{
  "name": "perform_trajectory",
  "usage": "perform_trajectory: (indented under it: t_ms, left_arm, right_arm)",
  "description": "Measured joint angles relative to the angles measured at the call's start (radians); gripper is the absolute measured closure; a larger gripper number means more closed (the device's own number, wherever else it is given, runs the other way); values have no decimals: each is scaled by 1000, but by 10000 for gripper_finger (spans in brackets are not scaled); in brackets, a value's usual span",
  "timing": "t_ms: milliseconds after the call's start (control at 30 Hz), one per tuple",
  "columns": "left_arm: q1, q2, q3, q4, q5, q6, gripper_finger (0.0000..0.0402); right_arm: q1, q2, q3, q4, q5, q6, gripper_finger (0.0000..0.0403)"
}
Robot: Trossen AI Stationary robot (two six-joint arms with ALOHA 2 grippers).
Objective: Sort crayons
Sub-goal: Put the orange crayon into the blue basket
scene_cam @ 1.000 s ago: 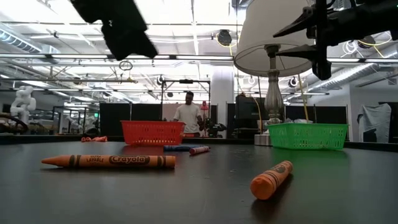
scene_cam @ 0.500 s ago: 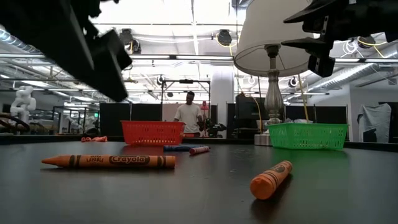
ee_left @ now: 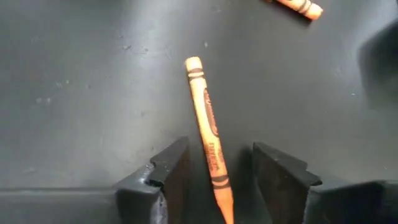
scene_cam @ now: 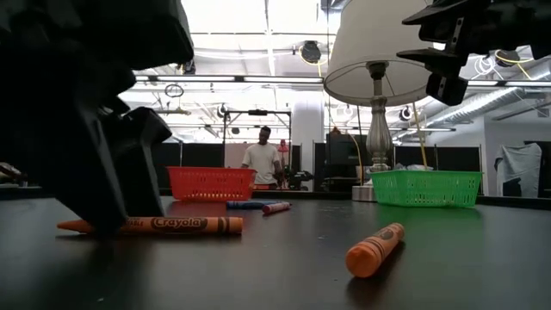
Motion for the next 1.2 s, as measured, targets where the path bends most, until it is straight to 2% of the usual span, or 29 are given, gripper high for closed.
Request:
perform_trajectory:
  t_ms: [367,533,700,833,1200]
  left_arm:
    - [13,8,1,-18,-11,-2,346]
    - [31,8,1,-17,-2,-3,390]
    - [43,8,1,-16,3,-13,392]
    - [51,6,1,-16,3,-79,391]
    - [64,-4,39,-3,-11,-81,391]
  right_arm:
    - [0,0,0,0,1,-8,252]
    - [0,0,0,0,2,-8,252]
    - [0,0,0,0,3,-9,252]
    - [0,0,0,0,3,-12,252]
    - [0,0,0,0,3,-16,252]
